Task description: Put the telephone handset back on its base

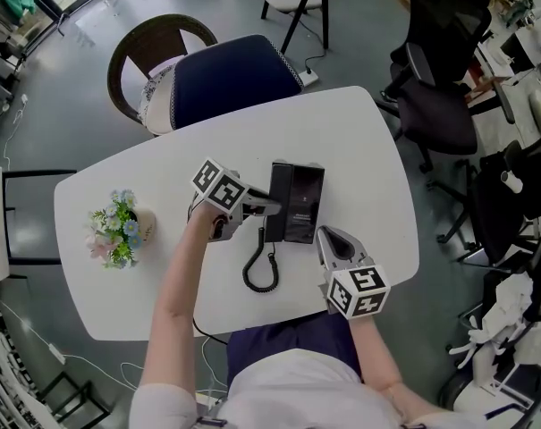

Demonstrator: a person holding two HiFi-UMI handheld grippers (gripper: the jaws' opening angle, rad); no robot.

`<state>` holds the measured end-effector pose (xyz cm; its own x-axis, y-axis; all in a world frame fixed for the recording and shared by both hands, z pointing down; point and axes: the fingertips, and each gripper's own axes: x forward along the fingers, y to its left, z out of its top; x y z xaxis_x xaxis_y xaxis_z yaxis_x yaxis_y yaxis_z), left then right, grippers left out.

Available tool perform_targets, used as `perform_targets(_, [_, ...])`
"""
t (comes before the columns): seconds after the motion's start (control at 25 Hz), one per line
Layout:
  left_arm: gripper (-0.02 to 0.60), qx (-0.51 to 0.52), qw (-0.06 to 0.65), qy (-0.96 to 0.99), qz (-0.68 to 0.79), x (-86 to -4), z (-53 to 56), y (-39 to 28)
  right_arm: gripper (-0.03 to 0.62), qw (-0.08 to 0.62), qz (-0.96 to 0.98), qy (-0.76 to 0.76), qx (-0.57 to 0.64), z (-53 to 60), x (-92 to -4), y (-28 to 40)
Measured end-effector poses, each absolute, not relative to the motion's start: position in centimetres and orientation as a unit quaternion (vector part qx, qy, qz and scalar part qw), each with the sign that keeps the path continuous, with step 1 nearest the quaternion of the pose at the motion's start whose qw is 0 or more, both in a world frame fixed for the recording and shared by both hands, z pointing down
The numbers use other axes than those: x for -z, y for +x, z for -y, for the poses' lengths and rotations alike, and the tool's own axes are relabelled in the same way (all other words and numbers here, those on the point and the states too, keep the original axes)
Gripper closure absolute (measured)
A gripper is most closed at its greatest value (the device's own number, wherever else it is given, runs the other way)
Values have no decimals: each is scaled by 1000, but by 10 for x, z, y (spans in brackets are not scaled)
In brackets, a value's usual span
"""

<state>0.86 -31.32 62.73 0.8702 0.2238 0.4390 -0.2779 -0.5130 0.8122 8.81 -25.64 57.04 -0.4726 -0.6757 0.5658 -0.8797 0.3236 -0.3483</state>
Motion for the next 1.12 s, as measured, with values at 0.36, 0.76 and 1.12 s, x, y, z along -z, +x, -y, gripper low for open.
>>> perform_targets(0.36, [405, -284, 440, 848, 85, -625, 310, 12, 557, 157, 801, 488, -309, 255, -564, 85])
perform_targets(0.76, [327, -242, 407, 837, 272, -621, 330, -9, 559, 156, 803, 488, -303, 249, -561, 82])
perform_targets(1.12, [407, -228, 409, 826, 315, -621, 321, -13, 559, 158, 806, 486, -299, 249, -560, 79])
